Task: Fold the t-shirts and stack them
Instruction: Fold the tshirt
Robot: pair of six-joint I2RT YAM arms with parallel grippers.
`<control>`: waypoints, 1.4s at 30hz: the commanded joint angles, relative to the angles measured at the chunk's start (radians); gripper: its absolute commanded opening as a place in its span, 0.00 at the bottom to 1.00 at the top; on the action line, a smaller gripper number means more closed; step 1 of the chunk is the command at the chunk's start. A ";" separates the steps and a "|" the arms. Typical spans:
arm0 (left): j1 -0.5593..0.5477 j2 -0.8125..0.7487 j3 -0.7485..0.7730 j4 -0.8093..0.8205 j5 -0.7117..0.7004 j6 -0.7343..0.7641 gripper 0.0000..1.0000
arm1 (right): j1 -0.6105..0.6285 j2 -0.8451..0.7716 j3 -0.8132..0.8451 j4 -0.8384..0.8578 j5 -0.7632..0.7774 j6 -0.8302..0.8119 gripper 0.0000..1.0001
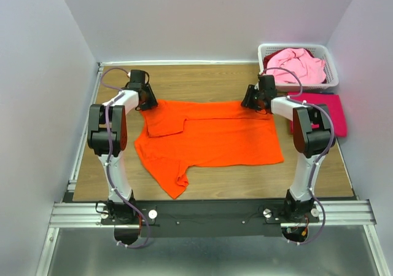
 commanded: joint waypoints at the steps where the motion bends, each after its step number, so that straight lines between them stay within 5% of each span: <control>1: 0.056 0.062 0.006 -0.050 -0.027 -0.013 0.44 | -0.005 0.095 0.018 -0.069 -0.014 0.000 0.50; 16: 0.110 0.217 0.291 -0.108 -0.055 0.027 0.51 | -0.003 0.324 0.366 -0.133 -0.044 -0.032 0.51; 21: 0.110 0.083 0.293 -0.122 -0.121 0.051 0.59 | -0.005 0.233 0.402 -0.169 -0.062 -0.078 0.54; 31: 0.084 -0.450 -0.246 -0.096 -0.135 0.033 0.49 | 0.090 -0.189 0.031 -0.182 -0.180 -0.054 0.54; 35: 0.068 -0.633 -0.515 -0.075 -0.104 0.008 0.46 | 0.272 -0.277 -0.087 -0.181 -0.232 -0.019 0.52; 42: 0.068 -0.764 -0.738 0.008 -0.077 -0.121 0.37 | 0.598 -0.186 -0.005 -0.167 -0.287 0.043 0.45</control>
